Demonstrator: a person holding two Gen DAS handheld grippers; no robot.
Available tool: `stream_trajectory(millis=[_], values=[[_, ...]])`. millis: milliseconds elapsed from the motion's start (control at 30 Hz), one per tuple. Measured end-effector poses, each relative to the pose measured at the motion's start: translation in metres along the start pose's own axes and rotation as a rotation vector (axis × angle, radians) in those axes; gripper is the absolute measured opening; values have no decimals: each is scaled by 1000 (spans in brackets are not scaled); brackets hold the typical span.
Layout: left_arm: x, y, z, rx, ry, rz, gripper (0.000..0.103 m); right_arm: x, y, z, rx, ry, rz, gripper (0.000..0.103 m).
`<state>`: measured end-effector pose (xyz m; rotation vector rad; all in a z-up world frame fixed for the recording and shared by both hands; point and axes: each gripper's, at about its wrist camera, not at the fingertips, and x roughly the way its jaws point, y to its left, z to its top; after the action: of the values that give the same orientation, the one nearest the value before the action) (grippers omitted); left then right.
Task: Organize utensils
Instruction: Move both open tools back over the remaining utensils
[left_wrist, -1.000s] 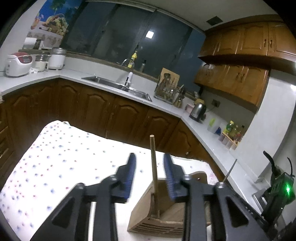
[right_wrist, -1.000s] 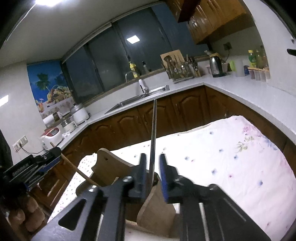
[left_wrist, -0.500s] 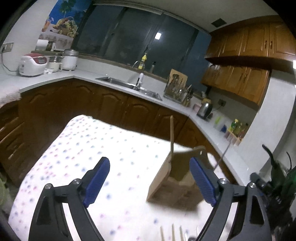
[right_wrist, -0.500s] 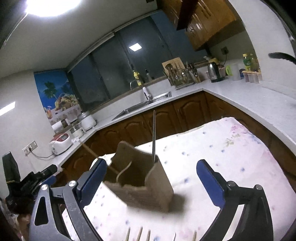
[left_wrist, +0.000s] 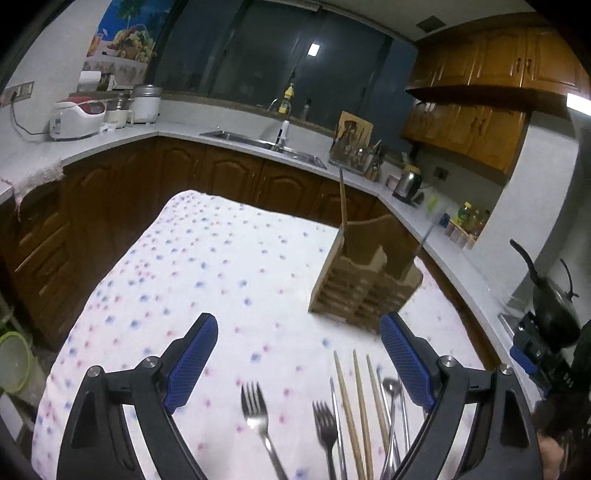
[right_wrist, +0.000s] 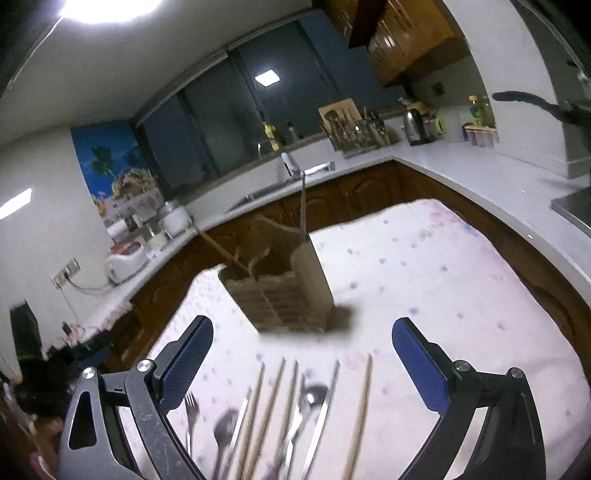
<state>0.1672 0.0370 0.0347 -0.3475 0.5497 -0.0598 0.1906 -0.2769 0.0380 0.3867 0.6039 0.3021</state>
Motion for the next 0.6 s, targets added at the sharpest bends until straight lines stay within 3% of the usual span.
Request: stream_trajectory(millis=[333,600], values=[[-37,3,-32,-4,79,16,90,-32,-2,-42,-19,55,-50,99],[-41,-8,-34,16,124,30,90,-36,-9,-56,2,87,-66,99]])
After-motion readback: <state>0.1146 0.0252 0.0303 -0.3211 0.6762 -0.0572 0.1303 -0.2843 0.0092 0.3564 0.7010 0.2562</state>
